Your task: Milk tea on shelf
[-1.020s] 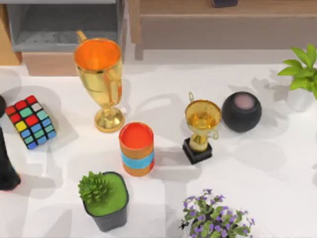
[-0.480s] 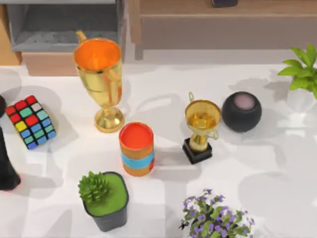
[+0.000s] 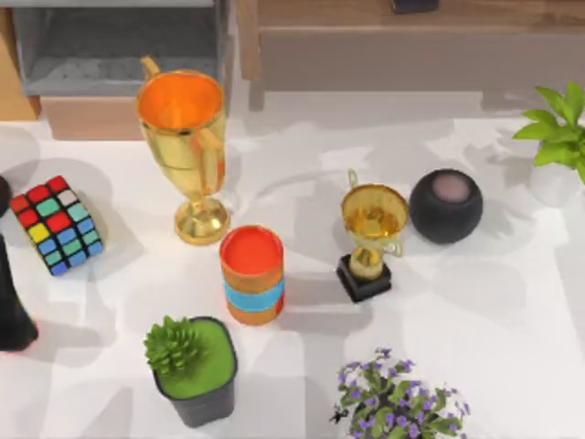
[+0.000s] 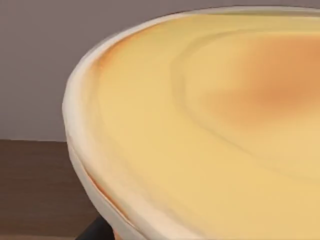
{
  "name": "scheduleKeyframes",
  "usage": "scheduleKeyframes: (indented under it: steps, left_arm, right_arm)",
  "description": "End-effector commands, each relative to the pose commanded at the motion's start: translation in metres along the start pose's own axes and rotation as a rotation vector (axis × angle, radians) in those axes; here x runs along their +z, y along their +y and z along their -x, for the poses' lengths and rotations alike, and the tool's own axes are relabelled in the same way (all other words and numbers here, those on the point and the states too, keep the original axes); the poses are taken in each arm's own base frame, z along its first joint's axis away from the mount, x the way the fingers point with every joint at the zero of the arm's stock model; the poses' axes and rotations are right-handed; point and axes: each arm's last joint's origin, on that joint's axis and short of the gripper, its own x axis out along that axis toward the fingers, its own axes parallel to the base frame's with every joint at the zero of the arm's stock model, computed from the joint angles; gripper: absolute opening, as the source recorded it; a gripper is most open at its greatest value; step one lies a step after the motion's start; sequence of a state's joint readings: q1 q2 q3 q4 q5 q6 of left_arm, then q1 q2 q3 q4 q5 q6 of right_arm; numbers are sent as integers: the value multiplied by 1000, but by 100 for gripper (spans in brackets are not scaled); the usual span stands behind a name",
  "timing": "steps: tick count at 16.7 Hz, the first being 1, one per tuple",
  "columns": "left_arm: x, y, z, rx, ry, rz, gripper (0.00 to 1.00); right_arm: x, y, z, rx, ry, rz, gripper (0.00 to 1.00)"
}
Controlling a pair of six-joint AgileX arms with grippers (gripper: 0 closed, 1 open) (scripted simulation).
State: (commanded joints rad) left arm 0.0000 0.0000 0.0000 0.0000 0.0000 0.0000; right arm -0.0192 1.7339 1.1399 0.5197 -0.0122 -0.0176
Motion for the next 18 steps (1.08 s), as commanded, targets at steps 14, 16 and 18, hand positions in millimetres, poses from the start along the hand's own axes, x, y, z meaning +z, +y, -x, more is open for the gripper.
scheduleKeyframes:
  steps: [14,16,18]
  left_arm:
    - [0,0,0,0,0,0,100]
    - [0,0,0,0,0,0,100]
    - [0,0,0,0,0,0,100]
  right_arm:
    - [38,74,-18,-29,111,-32,0]
    - [32,75,-21,-29,125,-26,0]
    - [23,76,-32,-26,133,-24,0]
